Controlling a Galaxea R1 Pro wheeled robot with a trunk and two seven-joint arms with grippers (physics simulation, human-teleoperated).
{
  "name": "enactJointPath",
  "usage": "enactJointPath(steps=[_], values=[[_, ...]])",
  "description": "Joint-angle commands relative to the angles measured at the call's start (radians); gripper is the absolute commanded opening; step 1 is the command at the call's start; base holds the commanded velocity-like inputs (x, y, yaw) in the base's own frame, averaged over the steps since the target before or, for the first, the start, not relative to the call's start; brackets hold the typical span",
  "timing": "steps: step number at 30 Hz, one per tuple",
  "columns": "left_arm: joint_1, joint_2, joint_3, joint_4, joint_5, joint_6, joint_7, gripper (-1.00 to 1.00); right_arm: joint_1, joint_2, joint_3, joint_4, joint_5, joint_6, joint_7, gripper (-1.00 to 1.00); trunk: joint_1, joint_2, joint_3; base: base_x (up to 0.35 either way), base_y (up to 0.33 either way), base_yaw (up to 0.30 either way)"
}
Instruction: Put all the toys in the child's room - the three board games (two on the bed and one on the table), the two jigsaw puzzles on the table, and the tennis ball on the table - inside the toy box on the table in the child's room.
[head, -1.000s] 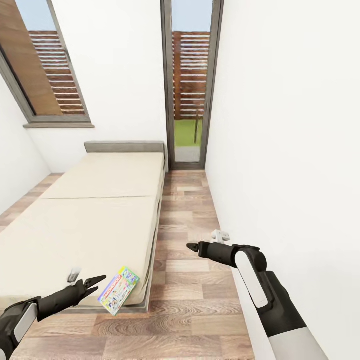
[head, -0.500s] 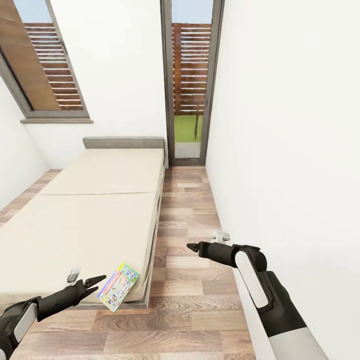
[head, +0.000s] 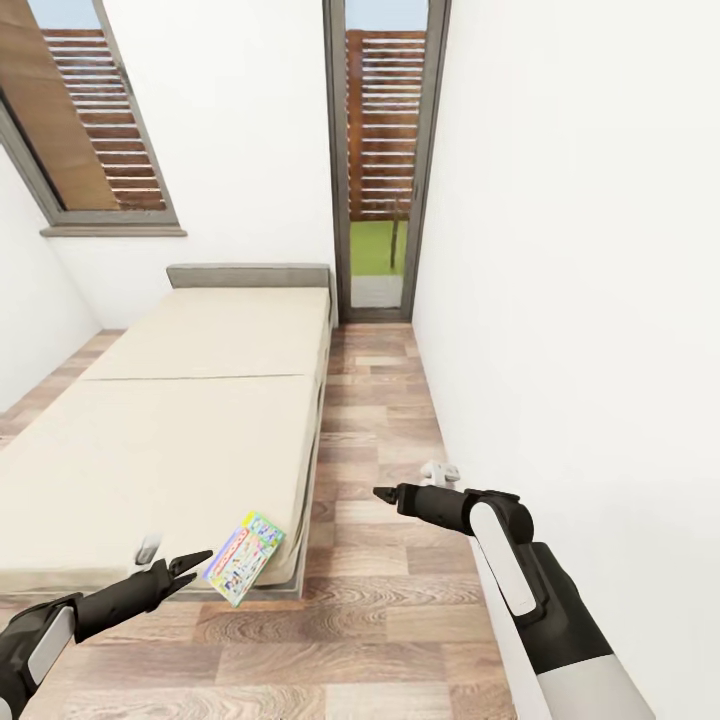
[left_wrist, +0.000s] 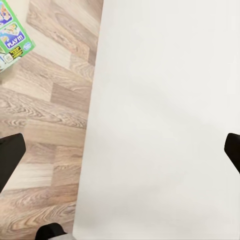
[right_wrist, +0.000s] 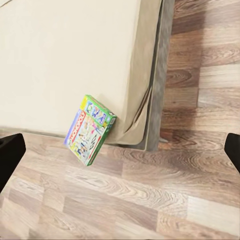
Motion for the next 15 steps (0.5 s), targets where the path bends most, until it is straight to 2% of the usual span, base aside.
enactJointPath(steps=[1,15], values=[[-0.001,0.000,0.001,0.000,0.004,0.008,-0.001,1.00,-0.001,0.001,-0.001,0.000,0.004,0.004,0.004,1.00,0.000,-0.001,-0.003,-0.070,0.036,0.000],[-0.001,-0.001,0.001,0.000,0.004,0.007,-0.001,1.00,-0.001,0.001,-0.001,0.004,0.004,0.003,0.004,1.00,0.000,-0.001,-0.026,-0.015,0.008,0.000]])
